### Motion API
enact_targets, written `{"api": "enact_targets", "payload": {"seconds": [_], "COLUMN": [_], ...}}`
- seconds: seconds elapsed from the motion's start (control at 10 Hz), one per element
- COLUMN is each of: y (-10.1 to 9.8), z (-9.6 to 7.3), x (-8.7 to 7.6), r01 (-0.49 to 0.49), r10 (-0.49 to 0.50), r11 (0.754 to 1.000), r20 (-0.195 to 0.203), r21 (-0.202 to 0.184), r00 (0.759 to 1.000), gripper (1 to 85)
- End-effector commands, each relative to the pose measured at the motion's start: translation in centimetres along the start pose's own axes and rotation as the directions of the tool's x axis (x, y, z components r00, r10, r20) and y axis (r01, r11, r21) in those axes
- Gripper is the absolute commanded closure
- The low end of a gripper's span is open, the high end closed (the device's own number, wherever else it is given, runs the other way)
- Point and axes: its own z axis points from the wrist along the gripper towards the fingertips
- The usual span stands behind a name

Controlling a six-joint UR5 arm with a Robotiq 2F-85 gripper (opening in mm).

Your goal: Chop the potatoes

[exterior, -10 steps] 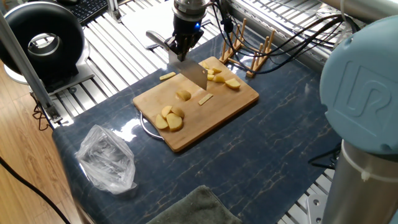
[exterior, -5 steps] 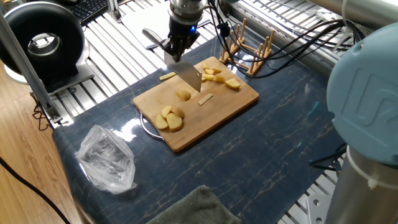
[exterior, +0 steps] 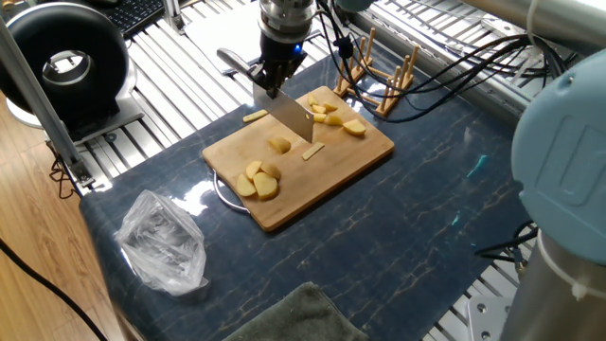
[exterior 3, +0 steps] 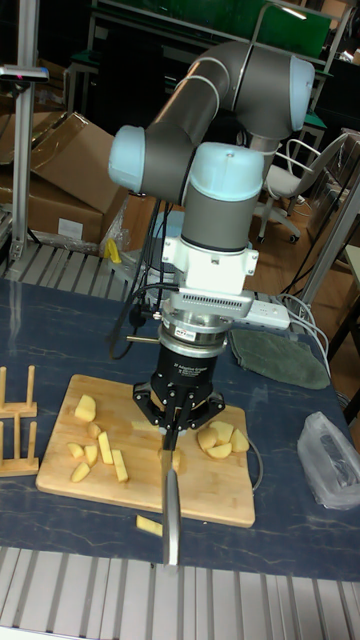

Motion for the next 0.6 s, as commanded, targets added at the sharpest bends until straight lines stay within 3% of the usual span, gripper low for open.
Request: {"api": "enact_targets", "payload": {"seconds": [0.0,0.1,0.3,0.5], "y": [0.9,0.6,2.2,1.4], "z": [-0.3,-0.4,-0.4,0.2], "x": [1.8,1.9,2.4,2.4], "r01": [-0.016,-0.005,-0.046,-0.036], "r10": [0.015,0.005,0.044,0.036], "r11": [1.000,1.000,0.998,0.999], "r20": [-0.045,-0.039,-0.047,-0.019], "r21": [-0.009,0.000,-0.039,-0.009], "r00": [0.999,0.999,0.998,0.999], "gripper": [84.7,84.7,84.7,84.7]}}
